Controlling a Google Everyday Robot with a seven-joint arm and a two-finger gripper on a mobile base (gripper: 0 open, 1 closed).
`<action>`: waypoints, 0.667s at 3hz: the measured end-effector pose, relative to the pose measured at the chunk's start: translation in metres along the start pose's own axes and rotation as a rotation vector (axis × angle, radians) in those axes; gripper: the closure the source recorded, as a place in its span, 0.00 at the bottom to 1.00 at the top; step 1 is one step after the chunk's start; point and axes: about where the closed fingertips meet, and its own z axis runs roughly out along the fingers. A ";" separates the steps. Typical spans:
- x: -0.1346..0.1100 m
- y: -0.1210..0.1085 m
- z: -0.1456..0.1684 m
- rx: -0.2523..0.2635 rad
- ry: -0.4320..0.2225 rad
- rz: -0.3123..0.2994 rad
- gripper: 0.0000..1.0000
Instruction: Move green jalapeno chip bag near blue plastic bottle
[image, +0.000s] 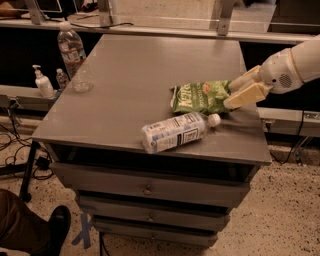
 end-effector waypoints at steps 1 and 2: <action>-0.001 0.000 0.004 -0.009 -0.001 -0.005 0.00; -0.010 -0.008 0.014 0.020 -0.030 0.011 0.00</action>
Offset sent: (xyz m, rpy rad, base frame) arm 0.0352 0.0217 0.0041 0.0654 -0.0575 -0.0846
